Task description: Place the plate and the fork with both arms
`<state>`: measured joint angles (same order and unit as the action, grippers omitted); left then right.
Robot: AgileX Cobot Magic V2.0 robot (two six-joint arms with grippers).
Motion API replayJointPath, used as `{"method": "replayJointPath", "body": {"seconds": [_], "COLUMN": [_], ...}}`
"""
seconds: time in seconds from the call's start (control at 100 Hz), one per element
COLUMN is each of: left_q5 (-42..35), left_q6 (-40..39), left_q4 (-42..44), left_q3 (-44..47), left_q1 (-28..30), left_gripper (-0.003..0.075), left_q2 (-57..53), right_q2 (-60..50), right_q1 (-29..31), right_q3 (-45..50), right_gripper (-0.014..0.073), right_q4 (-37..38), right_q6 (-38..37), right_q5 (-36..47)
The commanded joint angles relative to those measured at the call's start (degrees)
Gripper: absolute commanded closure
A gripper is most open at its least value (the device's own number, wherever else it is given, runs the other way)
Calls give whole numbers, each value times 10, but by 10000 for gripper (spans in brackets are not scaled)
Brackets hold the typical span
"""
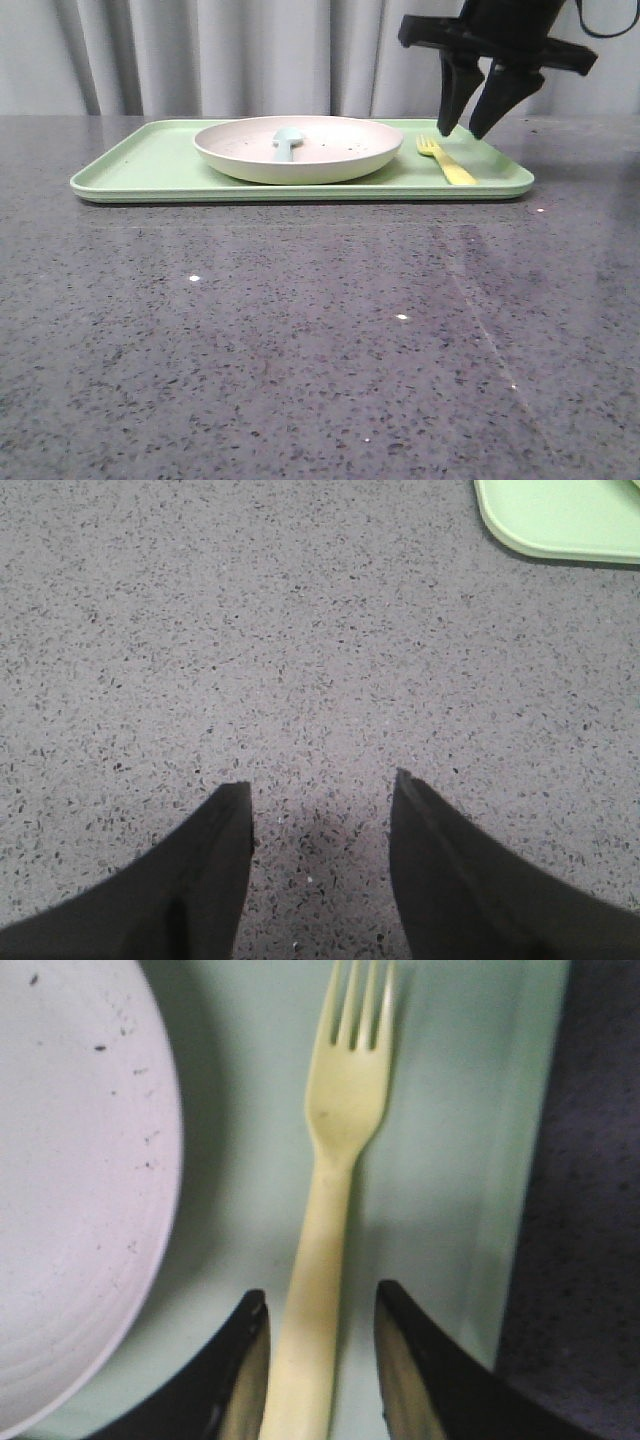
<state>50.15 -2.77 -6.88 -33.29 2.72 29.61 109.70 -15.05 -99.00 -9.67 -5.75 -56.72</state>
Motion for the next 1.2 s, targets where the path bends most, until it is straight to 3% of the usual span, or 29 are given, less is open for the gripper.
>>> {"method": "replayJointPath", "body": {"seconds": [0.0,0.21,0.36,0.68,1.19], "left_q5": [-34,-35,-36,-36,-36], "left_q6": [-6,-6,-6,-6,-6], "left_q4": [-8,-8,-8,-8,-8], "left_q3": [-16,-16,-16,-16,-16], "left_q1": [0,0,0,0,0], "left_gripper": [408,408,408,408,408], "left_q2": [2,2,2,2,2], "right_q2": [-65,-143,-226,-435,-713], "right_q1": [0,0,0,0,0], "right_q3": [-14,4,88,332,604], "right_gripper": [313,314,314,314,314], "right_q4": [30,113,153,155,155], "right_q6": [8,8,8,8,-3], "right_q5": [32,31,47,148,192]}}
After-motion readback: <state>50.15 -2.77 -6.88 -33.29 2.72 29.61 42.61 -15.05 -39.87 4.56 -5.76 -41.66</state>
